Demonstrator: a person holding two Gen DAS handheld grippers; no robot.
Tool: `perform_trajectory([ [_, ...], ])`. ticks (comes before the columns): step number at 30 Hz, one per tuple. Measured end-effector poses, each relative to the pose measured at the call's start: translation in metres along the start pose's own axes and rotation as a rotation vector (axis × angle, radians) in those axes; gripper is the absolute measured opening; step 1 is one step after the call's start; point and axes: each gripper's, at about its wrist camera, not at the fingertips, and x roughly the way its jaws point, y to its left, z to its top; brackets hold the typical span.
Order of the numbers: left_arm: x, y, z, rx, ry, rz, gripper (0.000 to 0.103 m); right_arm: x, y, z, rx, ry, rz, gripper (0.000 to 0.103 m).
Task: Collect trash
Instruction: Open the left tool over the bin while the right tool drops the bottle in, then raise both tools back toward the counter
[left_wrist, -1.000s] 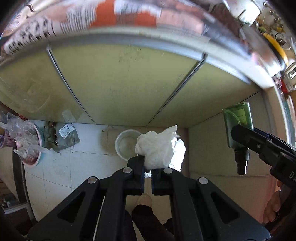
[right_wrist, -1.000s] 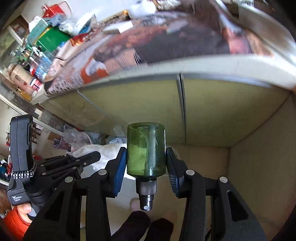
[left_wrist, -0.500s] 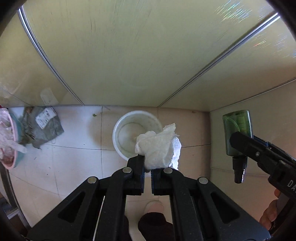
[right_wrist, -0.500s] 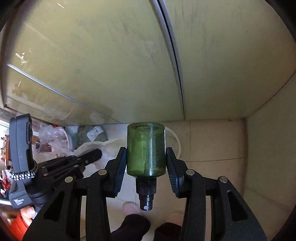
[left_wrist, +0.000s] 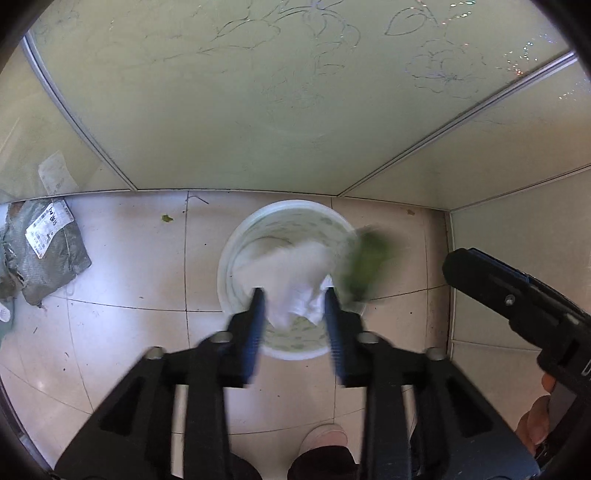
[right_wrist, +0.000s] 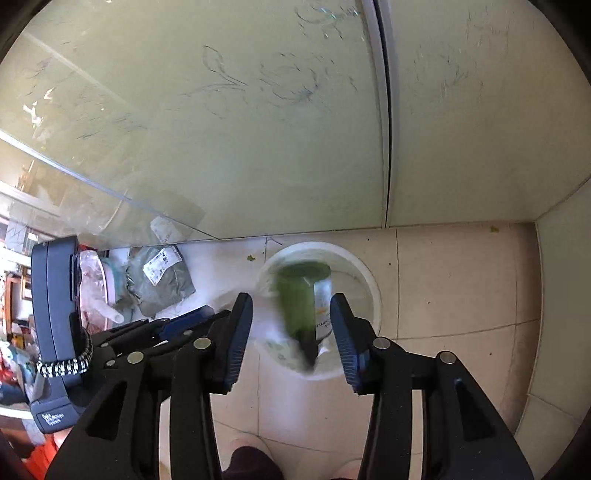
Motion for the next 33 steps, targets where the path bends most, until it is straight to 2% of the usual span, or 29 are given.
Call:
perform_trajectory([
  [4,-0.015,-0.002,-0.002,0.012,0.004,0.029,0.037,-0.010,-0.011,0.002,0.025,0.010,0.000,0.044],
  [7,-0.041,-0.006,-0.003,0.025,-0.009,0.053,0.037,-0.024,-0.011,0.004,0.022,0.015,-0.024,0.044],
  [13,-0.125,-0.027,-0.003,0.040,-0.048,0.072,0.037,-0.099,0.003,0.008,0.011,0.026,-0.044,0.044],
  [20,-0.250,-0.057,-0.002,0.069,-0.096,0.068,0.037,-0.208,0.048,0.017,0.020,-0.014,-0.072,0.044],
  [25,-0.345,-0.078,0.001,0.092,-0.158,0.050,0.037,-0.294,0.082,0.023,0.015,-0.071,-0.077,0.044],
  [30,-0.453,-0.095,0.002,0.139,-0.289,0.046,0.037,-0.376,0.130,0.027,0.005,-0.182,-0.067,0.044],
  [33,-0.515,-0.102,0.002,0.162,-0.384,0.052,0.042,-0.423,0.157,0.029,-0.016,-0.272,-0.078,0.045],
])
